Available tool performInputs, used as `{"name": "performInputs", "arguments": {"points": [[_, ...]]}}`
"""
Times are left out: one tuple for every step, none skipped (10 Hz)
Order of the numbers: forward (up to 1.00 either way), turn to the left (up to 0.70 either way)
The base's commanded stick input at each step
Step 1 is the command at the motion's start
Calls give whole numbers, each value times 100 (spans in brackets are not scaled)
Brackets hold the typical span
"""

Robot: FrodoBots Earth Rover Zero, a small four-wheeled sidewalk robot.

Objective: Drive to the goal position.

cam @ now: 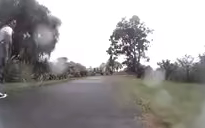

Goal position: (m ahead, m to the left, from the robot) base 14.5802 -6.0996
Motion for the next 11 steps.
{"name": "performInputs", "arguments": {"points": [[85,0],[85,0],[85,0],[85,0],[85,0],[85,0],[85,0],[85,0],[85,0],[85,0],[85,0]]}}
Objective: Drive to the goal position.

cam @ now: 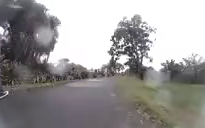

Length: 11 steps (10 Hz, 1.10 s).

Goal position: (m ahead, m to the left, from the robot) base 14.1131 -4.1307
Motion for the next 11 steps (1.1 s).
{"name": "performInputs", "arguments": {"points": [[85,0],[85,0],[85,0],[85,0],[85,0],[85,0],[85,0],[85,0],[85,0],[85,0],[85,0]]}}
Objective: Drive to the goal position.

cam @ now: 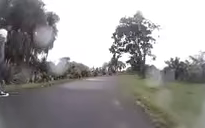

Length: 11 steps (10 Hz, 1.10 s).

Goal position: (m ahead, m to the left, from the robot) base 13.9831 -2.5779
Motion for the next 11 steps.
{"name": "performInputs", "arguments": {"points": [[85,0],[85,0],[85,0],[85,-8],[85,-29],[85,-21],[85,-4],[85,0],[85,0],[85,0],[85,0]]}}
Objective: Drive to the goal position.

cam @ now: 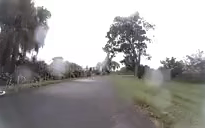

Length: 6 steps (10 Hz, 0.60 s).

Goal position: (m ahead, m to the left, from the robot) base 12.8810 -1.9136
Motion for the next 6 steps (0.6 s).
{"name": "performInputs", "arguments": {"points": [[85,0],[85,0],[85,0],[85,0],[85,0],[85,0]]}}
